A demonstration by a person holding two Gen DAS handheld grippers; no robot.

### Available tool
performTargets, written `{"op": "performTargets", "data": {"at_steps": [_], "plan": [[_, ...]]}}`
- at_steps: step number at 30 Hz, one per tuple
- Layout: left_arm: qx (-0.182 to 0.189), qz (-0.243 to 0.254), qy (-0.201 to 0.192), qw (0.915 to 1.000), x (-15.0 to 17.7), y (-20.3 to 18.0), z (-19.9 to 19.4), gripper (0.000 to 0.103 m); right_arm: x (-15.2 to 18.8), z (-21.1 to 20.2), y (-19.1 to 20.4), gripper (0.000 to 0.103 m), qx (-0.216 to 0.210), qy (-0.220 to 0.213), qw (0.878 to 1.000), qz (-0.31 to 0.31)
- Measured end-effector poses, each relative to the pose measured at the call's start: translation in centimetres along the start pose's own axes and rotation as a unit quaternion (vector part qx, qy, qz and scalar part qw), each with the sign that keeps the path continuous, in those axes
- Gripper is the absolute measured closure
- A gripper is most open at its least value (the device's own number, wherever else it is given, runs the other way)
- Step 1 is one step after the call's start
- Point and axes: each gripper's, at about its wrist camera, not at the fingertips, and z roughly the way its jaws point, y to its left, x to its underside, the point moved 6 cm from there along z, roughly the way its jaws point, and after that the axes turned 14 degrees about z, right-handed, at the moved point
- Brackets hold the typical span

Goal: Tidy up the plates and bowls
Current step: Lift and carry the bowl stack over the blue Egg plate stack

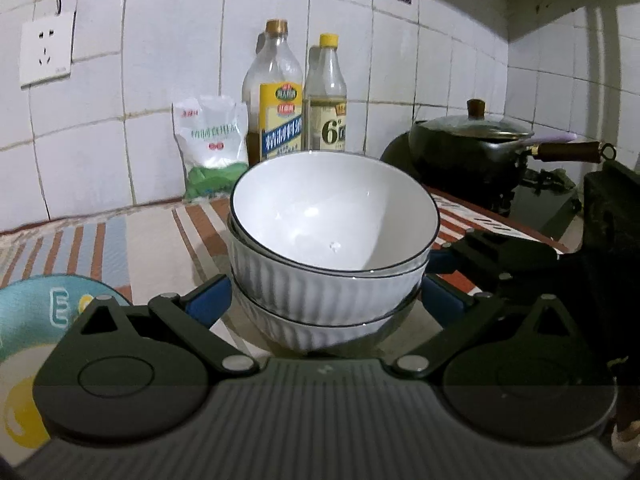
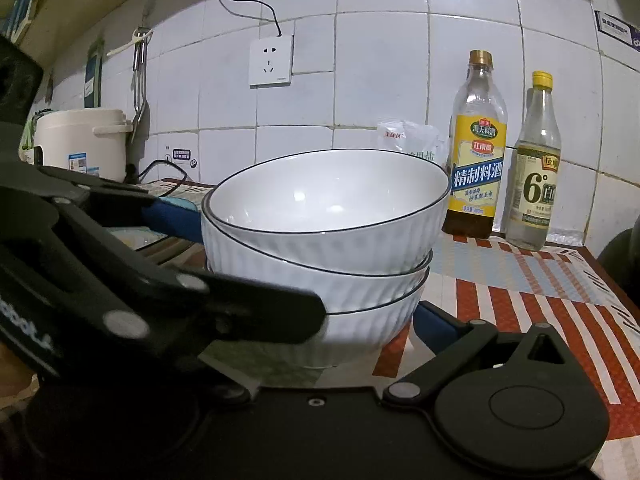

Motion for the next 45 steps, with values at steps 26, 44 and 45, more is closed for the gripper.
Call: {"op": "performTargets", "data": {"at_steps": [26, 44, 45], "plan": [[0.040, -0.003, 0.020, 0.9990, -0.5, 0.8, 1.0, 0.001, 0.5, -0.1, 0.4, 0.000, 0.025, -0.037, 0.999, 0.020], [0.056, 0.011, 0.022, 0.9981, -0.4, 0.8, 0.2, 0.002, 1.1, -1.2, 1.3, 0.000, 0.046, -0.057, 0.997, 0.015], [0.057, 0.012, 0.022, 0.9981, -0.4, 0.7, 0.1, 0.002, 1.2, -1.3, 1.4, 0.000, 0.046, -0.059, 0.997, 0.014]]}}
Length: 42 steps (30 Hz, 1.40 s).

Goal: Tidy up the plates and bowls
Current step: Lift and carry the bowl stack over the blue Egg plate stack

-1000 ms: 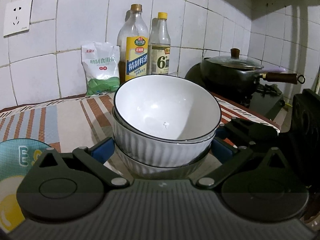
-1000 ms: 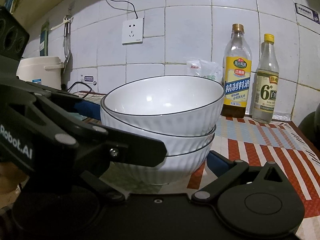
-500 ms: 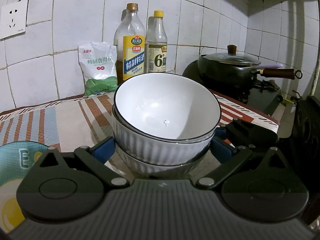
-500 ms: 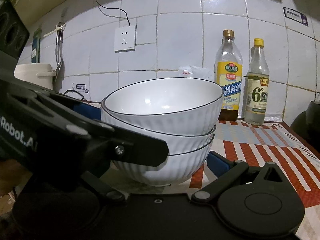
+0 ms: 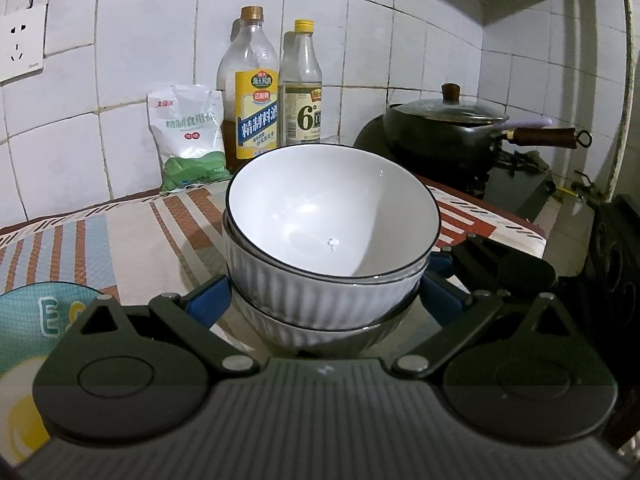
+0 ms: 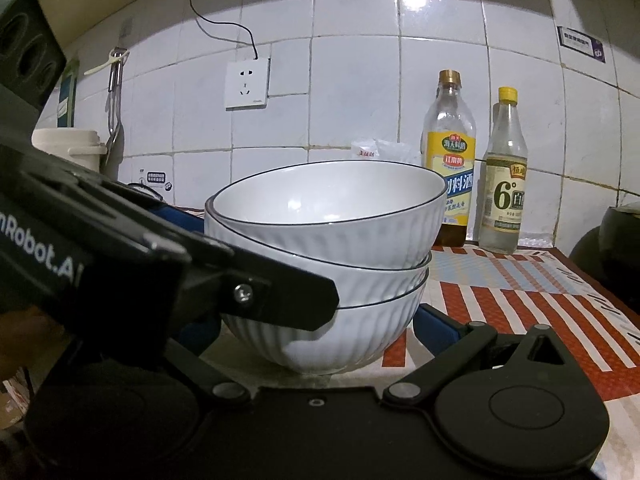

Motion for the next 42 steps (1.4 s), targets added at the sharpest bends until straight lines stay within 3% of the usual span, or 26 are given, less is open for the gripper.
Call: {"op": "performTargets", "data": {"at_steps": [20, 30, 42], "plan": [[-0.025, 0.027, -0.026, 0.9990, -0.8, -0.9, -3.9, 0.002, -1.3, -2.3, 2.2, 0.000, -0.012, -0.026, 0.999, -0.015], [-0.050, 0.008, -0.033, 0.9982, -1.2, 1.1, -9.1, 0.002, -3.4, -3.5, 6.9, 0.000, -0.047, -0.023, 0.999, -0.010], [-0.106, -0.010, -0.029, 0.9939, 1.6, 5.4, -15.0, 0.003, -3.2, -2.1, 13.9, 0.000, -0.106, -0.013, 0.994, -0.025]]}}
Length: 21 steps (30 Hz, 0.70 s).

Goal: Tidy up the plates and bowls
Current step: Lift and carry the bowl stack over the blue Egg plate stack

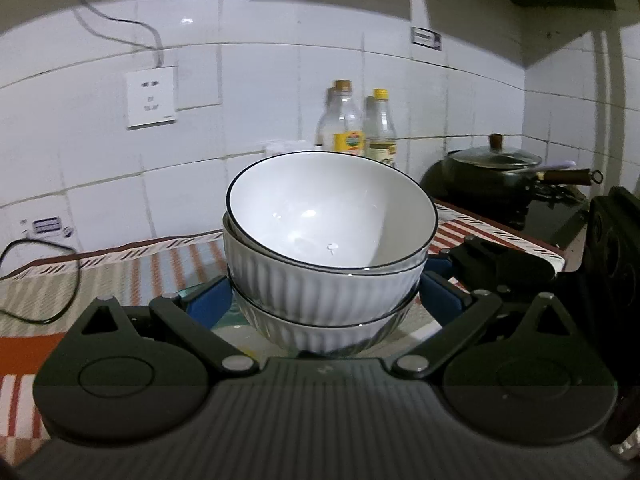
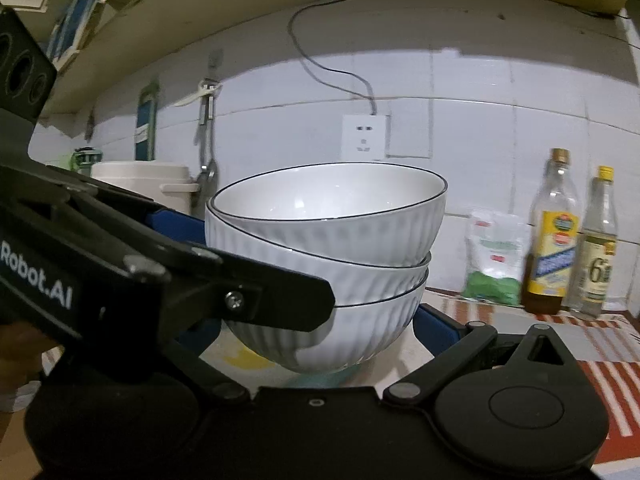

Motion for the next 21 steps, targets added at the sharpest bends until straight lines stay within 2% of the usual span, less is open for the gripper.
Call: {"op": "performTargets", "data": {"at_steps": [11, 16, 21], "plan": [[-0.029, -0.017, 0.011, 0.9994, 2.7, 3.9, -2.3, 0.003, 1.0, 3.0, 3.9, 0.000, -0.031, 0.027, 0.999, -0.002], [-0.021, -0.042, 0.009, 0.9988, 4.2, 5.3, -1.8, 0.003, 2.0, 4.2, 4.2, 0.000, -0.026, 0.039, 0.999, 0.008], [-0.015, -0.042, 0.006, 0.9990, 5.1, 6.1, -0.4, 0.003, 2.5, 5.6, 3.5, 0.000, -0.020, 0.049, 0.998, 0.017]]}}
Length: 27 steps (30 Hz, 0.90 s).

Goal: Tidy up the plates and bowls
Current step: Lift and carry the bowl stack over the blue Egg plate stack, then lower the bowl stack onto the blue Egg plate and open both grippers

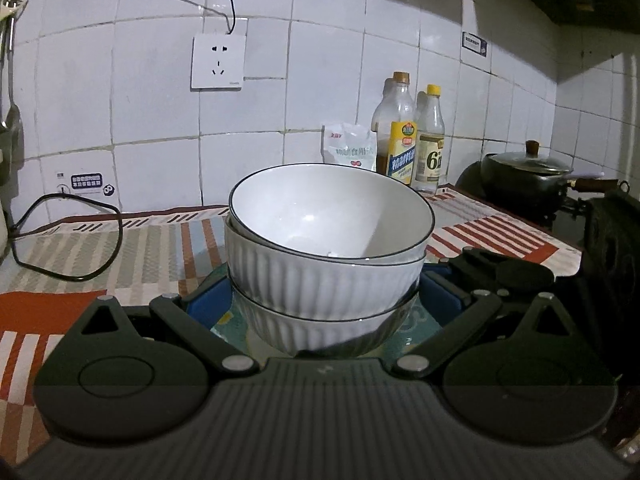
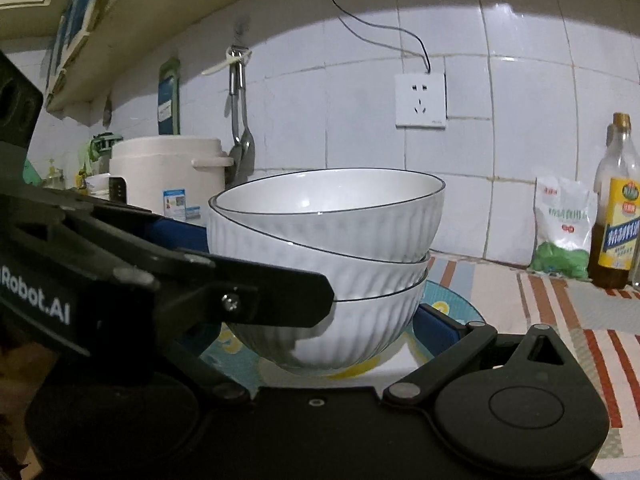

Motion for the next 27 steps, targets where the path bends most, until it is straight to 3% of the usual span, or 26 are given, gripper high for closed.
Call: {"op": "performTargets", "data": {"at_steps": [13, 27], "plan": [[0.013, -0.005, -0.005, 0.9999, 0.7, 1.0, 2.8, 0.003, 0.2, 2.1, -1.0, 0.000, 0.028, 0.007, 0.999, -0.038], [-0.008, 0.006, -0.007, 0.9999, 0.5, 0.3, 1.8, 0.002, 0.3, 1.9, -1.0, 0.000, 0.037, 0.008, 0.999, -0.027]]}}
